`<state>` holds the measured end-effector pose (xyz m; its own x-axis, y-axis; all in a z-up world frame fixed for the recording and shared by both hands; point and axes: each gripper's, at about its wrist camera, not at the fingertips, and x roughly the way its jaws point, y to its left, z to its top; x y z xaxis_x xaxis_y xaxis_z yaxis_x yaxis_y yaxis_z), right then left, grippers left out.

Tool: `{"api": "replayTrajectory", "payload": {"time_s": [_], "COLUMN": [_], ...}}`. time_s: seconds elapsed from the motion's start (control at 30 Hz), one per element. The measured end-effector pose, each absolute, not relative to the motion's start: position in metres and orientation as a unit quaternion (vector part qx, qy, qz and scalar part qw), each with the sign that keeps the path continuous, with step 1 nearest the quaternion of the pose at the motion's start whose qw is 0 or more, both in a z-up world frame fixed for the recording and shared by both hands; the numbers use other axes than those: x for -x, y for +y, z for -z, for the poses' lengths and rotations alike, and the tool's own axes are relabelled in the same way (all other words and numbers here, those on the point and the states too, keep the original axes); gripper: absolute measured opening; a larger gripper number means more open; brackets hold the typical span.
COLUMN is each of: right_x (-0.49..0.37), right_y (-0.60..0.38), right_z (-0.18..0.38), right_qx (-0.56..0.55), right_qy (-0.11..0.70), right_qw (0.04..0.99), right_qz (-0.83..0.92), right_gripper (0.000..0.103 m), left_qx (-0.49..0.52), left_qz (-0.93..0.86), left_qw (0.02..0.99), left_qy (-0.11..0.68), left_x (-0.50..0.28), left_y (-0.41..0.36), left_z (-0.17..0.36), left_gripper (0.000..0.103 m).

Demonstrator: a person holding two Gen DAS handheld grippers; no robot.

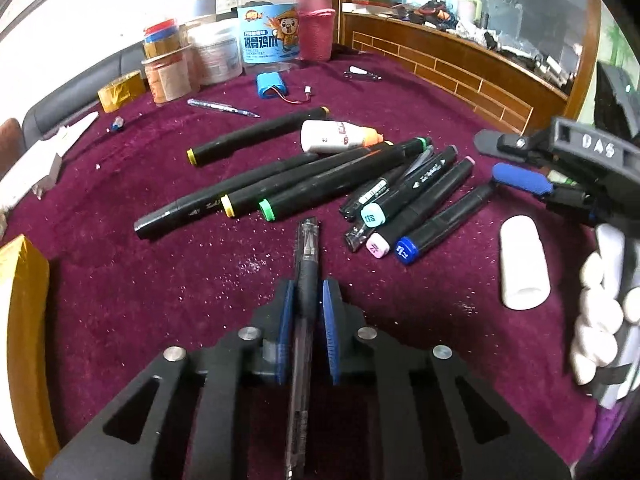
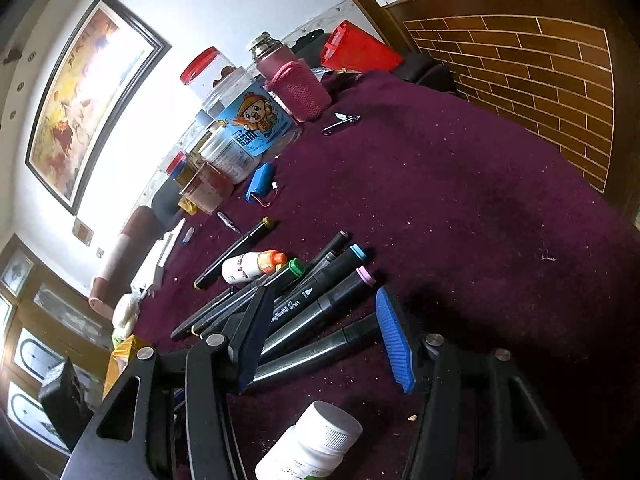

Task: Organize rigid objects
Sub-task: 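Grasp the clear ballpoint pen with left gripper while right reaches for green-label pill bottle, then lay the pen in the box with left gripper while right carries green-label bottle there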

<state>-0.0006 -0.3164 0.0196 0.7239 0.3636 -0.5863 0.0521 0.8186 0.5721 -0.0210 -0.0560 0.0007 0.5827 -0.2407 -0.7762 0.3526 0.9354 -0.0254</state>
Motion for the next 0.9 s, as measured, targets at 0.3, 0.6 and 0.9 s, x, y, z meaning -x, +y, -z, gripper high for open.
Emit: {"api": "replayTrajectory", "payload": {"time_s": [0.3,0.6,0.9], "right_x": [0.003,0.032,0.034], "right_y": [-0.31,-0.296,-0.258], "right_z": [-0.023,-0.03,-0.018], "right_qx": [-0.263,-0.225,-0.156], "right_qy": [0.367,0.437,0.478], "right_qw": [0.889,0.867,0.863], "right_qz": [-0.075,-0.082,-0.04], "right_gripper": [0.049,0.049,0.038], "left_qx": [0.066,0.135,0.174], "left_qz": [0.196,0.212,0.176], "left_qw": [0.895,0.9,0.908], "left_qy": [0.395,0.356,0.338], "left_x": [0.055,0.084,0.1], "left_y": [0.002,0.042,0.096], "left_z": [-0.037,-0.061,-0.07], "left_gripper": [0.007,0.007,0.008]}}
